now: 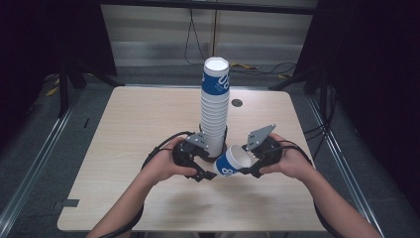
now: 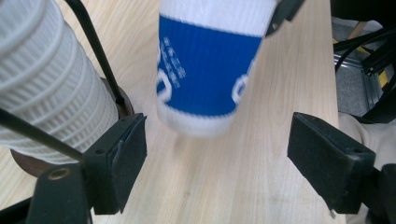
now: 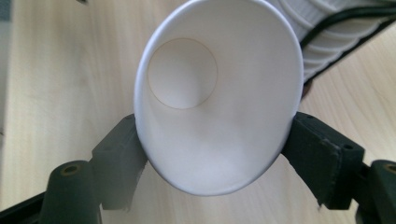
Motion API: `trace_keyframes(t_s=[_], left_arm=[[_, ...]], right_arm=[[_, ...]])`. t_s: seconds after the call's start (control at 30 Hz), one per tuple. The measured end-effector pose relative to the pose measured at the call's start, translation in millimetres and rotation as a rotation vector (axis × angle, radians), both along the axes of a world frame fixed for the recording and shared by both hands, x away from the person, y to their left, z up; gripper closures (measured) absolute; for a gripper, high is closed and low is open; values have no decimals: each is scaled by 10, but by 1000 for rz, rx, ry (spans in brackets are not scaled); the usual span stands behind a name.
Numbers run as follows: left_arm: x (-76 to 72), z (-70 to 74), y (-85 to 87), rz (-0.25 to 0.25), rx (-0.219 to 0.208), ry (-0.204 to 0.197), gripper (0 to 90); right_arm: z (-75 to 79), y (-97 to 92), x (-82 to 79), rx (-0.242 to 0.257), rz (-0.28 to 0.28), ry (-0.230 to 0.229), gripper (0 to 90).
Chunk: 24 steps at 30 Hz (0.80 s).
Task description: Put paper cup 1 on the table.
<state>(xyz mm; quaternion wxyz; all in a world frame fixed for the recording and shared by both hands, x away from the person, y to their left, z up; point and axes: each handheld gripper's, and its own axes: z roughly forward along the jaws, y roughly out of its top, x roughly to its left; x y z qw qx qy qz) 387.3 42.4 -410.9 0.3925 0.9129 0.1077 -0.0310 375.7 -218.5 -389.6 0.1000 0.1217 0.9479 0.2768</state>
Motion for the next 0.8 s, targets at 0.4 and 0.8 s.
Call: trace_keyframes(t_s=[0.4,0.8], left_arm=[[-18,-112,81,36,5,16,185],[-36,-204,130,56,10,19,182]], right_arm=[[-8,-111,98,-128,-128,-2,222],[-8,-159,230,-211,-196,10,213]])
